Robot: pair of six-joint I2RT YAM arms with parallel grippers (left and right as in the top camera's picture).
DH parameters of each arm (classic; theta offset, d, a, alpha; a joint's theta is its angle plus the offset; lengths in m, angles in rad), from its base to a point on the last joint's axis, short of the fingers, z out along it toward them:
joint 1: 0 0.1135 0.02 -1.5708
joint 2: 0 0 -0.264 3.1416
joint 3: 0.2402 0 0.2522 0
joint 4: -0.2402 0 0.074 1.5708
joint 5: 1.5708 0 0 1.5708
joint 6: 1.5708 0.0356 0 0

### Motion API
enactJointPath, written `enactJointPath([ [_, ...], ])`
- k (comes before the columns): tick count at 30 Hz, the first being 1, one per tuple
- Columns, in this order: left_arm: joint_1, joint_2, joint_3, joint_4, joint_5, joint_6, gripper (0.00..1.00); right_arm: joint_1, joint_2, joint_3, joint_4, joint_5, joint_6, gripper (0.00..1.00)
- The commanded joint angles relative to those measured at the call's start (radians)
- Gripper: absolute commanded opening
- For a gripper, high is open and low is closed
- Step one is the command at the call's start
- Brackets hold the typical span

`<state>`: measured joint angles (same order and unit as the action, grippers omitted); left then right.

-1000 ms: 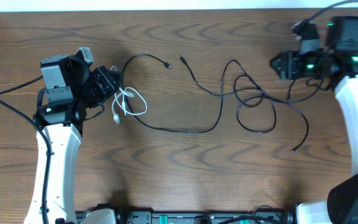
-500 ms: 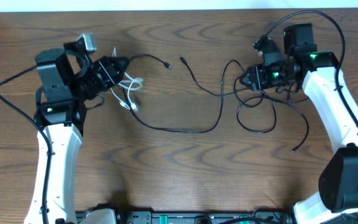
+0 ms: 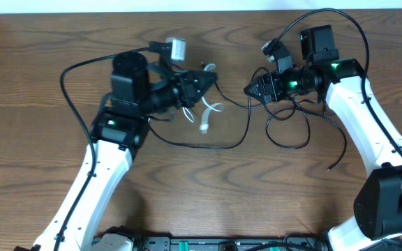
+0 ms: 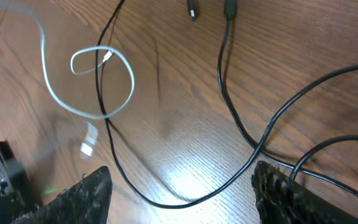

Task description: Untangle cables

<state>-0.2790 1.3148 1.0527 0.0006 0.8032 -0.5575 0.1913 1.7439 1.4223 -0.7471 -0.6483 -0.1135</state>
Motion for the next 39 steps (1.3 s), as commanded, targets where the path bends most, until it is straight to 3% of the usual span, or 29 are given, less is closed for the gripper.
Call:
enactJointPath([
  [1,-0.021,0.0,0.003,-0.005,-0.177,0.008,0.07,0.004,-0.006,0.002,0.0,0.023,-0.008,0.7],
  [8,-0.019,0.037,0.003,-0.186,-0.325,0.099,0.11,0.008,-0.006,0.002,0.008,0.096,-0.007,0.7],
  [9,-0.019,0.047,0.003,-0.206,-0.326,0.109,0.16,0.01,-0.006,0.002,0.012,0.096,-0.007,0.7],
  [12,-0.019,0.066,0.003,-0.232,-0.326,0.121,0.43,0.025,-0.006,0.002,0.026,0.096,-0.007,0.72],
  [17,-0.012,0.051,0.006,-0.217,-0.343,0.203,0.7,0.08,-0.006,0.002,0.053,0.096,-0.008,0.76],
  [25,0.132,-0.083,0.008,-0.225,-0.39,0.176,0.81,0.179,-0.006,0.002,0.101,0.223,0.006,0.8],
  [29,0.201,-0.116,0.008,-0.219,-0.167,0.103,0.84,0.212,-0.006,0.002,0.107,0.344,0.016,0.8],
  [33,0.169,-0.087,0.007,-0.224,0.027,0.055,0.79,0.22,-0.006,0.002,0.109,0.419,0.031,0.8],
  [39,0.051,0.002,0.007,-0.229,0.059,0.112,0.78,0.206,-0.006,0.002,0.096,0.524,0.069,0.79],
])
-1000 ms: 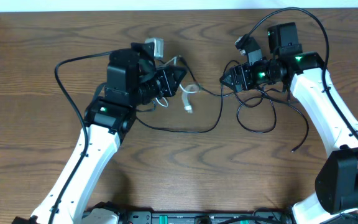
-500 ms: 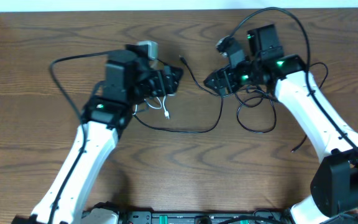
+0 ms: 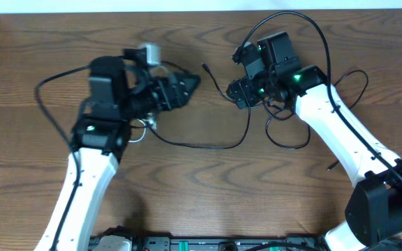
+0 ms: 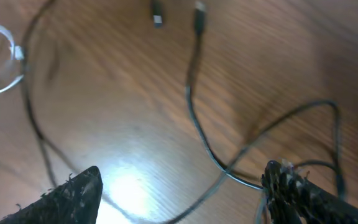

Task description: Untangle cables

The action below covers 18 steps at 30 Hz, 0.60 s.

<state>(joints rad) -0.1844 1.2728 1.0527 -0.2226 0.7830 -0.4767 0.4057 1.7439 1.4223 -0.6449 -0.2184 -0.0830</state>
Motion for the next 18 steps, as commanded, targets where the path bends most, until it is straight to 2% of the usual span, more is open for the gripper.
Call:
enactJointPath([
  [1,-0.059,0.068,0.007,-0.018,0.063,0.057,0.78,-0.011,-0.006,0.002,-0.013,0.115,0.046,0.79],
  [3,-0.075,0.106,0.007,-0.069,-0.013,0.095,0.78,-0.016,-0.006,0.002,-0.021,0.132,0.046,0.79],
  [7,-0.083,0.195,0.007,-0.221,-0.268,0.177,0.77,-0.026,-0.006,0.002,-0.029,0.137,0.045,0.79],
  [12,-0.083,0.232,0.007,-0.308,-0.64,0.209,0.76,-0.027,-0.006,0.002,-0.028,0.137,0.045,0.8],
  [15,-0.09,0.222,0.01,-0.298,-0.728,0.264,0.78,-0.027,-0.006,0.002,-0.028,0.137,0.045,0.8],
  [16,-0.095,0.217,0.01,-0.288,-0.747,0.291,0.83,-0.027,-0.006,0.002,-0.027,0.137,0.046,0.8],
  [18,-0.101,0.21,0.01,-0.277,-0.768,0.314,0.86,-0.027,-0.006,0.002,-0.026,0.137,0.065,0.8],
])
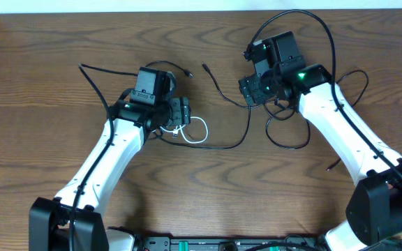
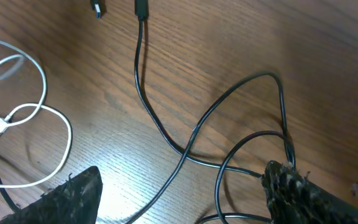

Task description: Untangle cables

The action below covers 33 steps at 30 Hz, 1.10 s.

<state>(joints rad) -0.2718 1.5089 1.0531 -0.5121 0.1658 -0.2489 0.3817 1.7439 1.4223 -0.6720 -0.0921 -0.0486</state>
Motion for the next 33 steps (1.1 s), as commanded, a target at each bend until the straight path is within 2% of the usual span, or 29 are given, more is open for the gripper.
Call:
enactJointPath([
  [1,-0.015,-0.031,0.01,0.016,-0.152,0.088,0.88,-0.003,-0.006,0.002,0.003,0.004,0.04,0.81],
  [6,-0.004,-0.088,0.011,0.027,-0.156,0.086,0.94,0.005,-0.006,0.002,0.031,-0.243,0.055,0.82],
  [9,0.037,-0.16,0.011,0.027,-0.156,0.032,0.95,0.026,-0.005,0.002,0.051,-0.322,0.115,0.82],
  [13,0.197,-0.287,0.011,0.01,-0.156,-0.165,0.96,0.091,-0.002,0.002,0.072,-0.325,0.277,0.81],
  [15,0.273,-0.332,0.011,-0.013,-0.147,-0.221,0.96,0.126,0.002,0.002,0.091,-0.314,0.346,0.79],
  [19,0.387,-0.379,0.011,-0.061,-0.147,-0.243,0.96,0.214,0.016,0.002,0.151,-0.196,0.524,0.78],
  [24,0.421,-0.373,0.009,-0.113,-0.148,-0.243,0.96,0.362,0.06,0.002,0.222,0.07,0.628,0.79],
  [33,0.421,-0.338,0.009,-0.139,-0.148,-0.243,0.96,0.516,0.206,0.002,0.35,0.328,0.665,0.77],
])
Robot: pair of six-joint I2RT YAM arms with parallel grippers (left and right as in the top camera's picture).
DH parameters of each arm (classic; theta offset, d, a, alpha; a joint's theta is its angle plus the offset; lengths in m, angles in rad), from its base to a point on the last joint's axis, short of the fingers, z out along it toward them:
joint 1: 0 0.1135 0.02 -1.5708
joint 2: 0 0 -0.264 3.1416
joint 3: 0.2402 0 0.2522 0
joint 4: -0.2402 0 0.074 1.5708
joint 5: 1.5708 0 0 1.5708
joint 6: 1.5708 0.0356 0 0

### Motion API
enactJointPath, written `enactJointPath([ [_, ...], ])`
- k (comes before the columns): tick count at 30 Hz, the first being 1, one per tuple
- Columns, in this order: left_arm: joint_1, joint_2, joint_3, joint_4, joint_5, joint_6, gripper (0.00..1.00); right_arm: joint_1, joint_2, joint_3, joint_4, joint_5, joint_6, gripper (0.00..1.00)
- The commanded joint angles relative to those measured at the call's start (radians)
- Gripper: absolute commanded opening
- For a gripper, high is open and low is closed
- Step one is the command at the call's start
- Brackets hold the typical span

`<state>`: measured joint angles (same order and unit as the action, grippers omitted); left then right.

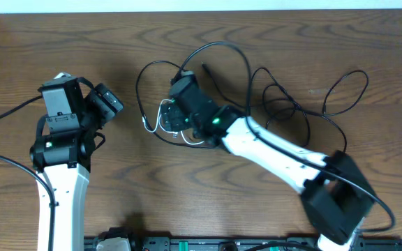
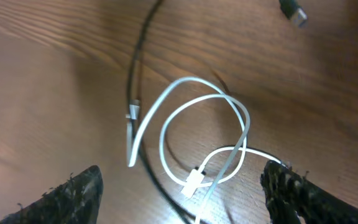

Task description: Untangle cables

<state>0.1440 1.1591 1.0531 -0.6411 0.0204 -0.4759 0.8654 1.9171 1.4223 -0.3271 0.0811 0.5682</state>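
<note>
A thin white cable (image 2: pixel 194 121) lies in overlapping loops on the wooden table, one white plug (image 2: pixel 193 182) inside the coil. A black cable (image 2: pixel 133 68) runs under its left side, and in the overhead view the black cable (image 1: pixel 222 47) arcs off into a tangle at the right. My right gripper (image 2: pixel 182 202) hangs open just above the white coil, one dark finger (image 2: pixel 73 194) on each side. In the overhead view my right gripper (image 1: pixel 173 116) is over the white cable (image 1: pixel 160 111). My left gripper (image 1: pixel 109 102) is off to the left, apart from both cables.
A loose black plug (image 2: pixel 293 12) lies beyond the coil. Black loops (image 1: pixel 344 87) spread over the table's right half. The table's far edge (image 1: pixel 201 10) meets a white wall. My right arm (image 1: pixel 278 150) stretches diagonally across the middle.
My right gripper has gone from the upper right, above the black cable, to over the white coil at centre-left. My left arm has drawn back from the coil to the left. The black cable lies differently.
At first both grippers faced each other at the centre, the white cable by my left one. Then my left arm stood further left. Later the white coil lay on the table beside my left gripper. Now my left arm is withdrawn and my right gripper is open over the coil.
</note>
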Motion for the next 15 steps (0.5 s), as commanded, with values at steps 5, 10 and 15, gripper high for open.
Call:
enactJointPath([
  [5,0.005,0.028,0.009,-0.025,-0.003,-0.016,0.96,0.052,0.08,0.002,0.001,0.177,0.153,0.6],
  [10,0.005,0.029,0.009,-0.028,-0.003,-0.016,0.96,0.061,0.108,0.002,0.037,0.147,0.278,0.65],
  [15,0.005,0.029,0.009,-0.029,-0.003,-0.016,0.96,0.09,0.111,0.002,0.149,0.068,0.362,0.69],
])
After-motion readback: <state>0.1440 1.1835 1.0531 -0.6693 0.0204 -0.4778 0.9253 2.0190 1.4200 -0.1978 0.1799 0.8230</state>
